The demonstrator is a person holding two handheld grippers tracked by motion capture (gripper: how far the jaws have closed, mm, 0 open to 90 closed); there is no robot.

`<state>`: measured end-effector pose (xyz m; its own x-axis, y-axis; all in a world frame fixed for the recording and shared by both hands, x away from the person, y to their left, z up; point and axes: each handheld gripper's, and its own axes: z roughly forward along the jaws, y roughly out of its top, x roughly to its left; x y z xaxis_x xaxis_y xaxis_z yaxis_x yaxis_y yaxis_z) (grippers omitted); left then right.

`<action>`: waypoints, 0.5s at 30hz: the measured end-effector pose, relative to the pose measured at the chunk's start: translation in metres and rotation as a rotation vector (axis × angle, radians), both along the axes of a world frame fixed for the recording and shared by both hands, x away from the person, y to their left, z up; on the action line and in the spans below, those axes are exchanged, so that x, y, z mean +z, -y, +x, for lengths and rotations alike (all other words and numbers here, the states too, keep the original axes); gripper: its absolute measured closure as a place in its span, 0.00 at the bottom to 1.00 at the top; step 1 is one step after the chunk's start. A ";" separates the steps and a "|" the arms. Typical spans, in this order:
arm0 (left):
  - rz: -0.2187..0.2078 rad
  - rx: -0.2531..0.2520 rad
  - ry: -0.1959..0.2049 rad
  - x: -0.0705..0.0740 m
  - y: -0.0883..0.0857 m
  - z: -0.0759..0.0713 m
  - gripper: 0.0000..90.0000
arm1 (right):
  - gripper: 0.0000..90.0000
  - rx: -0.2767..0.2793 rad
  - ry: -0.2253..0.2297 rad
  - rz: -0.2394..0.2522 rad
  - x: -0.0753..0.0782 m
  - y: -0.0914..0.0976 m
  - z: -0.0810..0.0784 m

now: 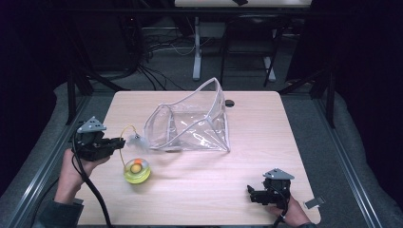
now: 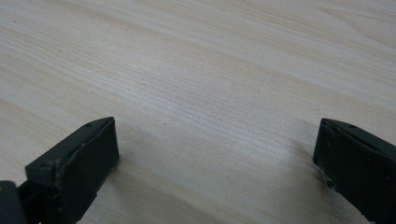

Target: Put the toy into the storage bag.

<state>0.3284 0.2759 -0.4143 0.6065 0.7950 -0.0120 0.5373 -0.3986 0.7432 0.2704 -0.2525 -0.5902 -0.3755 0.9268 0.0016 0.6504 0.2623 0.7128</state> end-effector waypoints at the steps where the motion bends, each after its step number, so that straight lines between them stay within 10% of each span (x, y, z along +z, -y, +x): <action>1: 0.000 0.000 -0.001 0.000 -0.001 0.000 0.93 | 0.00 0.000 0.000 0.000 0.000 0.000 0.000; 15: 0.015 -0.044 -0.013 0.005 0.003 -0.005 0.98 | 0.00 0.000 0.000 0.000 0.000 0.000 0.000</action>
<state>0.3235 0.2734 -0.4091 0.6406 0.7678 -0.0083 0.5285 -0.4330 0.7302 0.2704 -0.2525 -0.5902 -0.3756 0.9268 0.0017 0.6506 0.2623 0.7127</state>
